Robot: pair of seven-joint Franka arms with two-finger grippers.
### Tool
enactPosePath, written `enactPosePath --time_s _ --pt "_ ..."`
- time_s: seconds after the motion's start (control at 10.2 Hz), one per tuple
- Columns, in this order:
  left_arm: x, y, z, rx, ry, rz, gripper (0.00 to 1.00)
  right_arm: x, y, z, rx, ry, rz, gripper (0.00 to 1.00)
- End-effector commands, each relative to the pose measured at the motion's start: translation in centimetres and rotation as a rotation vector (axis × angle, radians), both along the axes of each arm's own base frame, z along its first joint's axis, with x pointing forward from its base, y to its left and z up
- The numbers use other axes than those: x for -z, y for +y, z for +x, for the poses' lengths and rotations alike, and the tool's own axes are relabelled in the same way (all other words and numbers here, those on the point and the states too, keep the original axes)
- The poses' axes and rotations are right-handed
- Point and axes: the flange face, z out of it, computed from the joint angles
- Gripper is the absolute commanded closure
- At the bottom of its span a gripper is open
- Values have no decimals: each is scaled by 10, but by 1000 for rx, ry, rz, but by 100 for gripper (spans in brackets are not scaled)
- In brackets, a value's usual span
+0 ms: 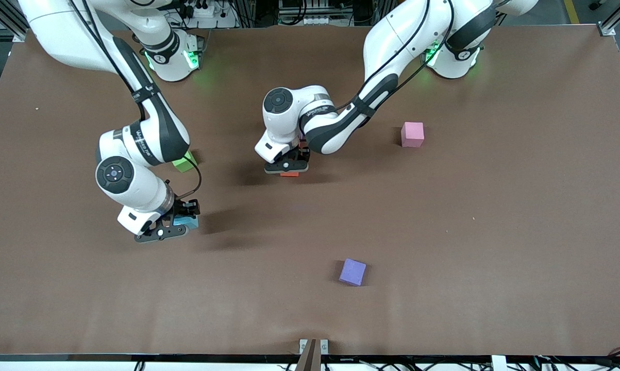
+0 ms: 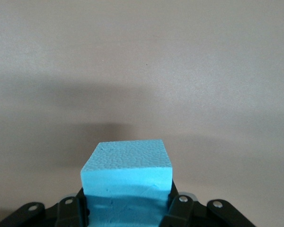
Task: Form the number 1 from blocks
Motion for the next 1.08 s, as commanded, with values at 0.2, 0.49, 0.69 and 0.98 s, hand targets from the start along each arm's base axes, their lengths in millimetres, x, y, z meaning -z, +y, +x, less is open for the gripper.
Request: enactPosePath --time_s 0.2,0.49,0.69,0.98 --pt "1 -3 -1 -5 -12 -2 0 -13 -2 2 21 3 7 100" --pt "-13 -3 3 -23 -24 -14 0 -13 -3 2 23 3 7 100" --pt "-32 2 13 -39 -40 -19 0 -11 2 1 47 6 7 100" --pt "-58 30 48 -113 -38 -5 0 -11 30 -7 79 18 48 100"
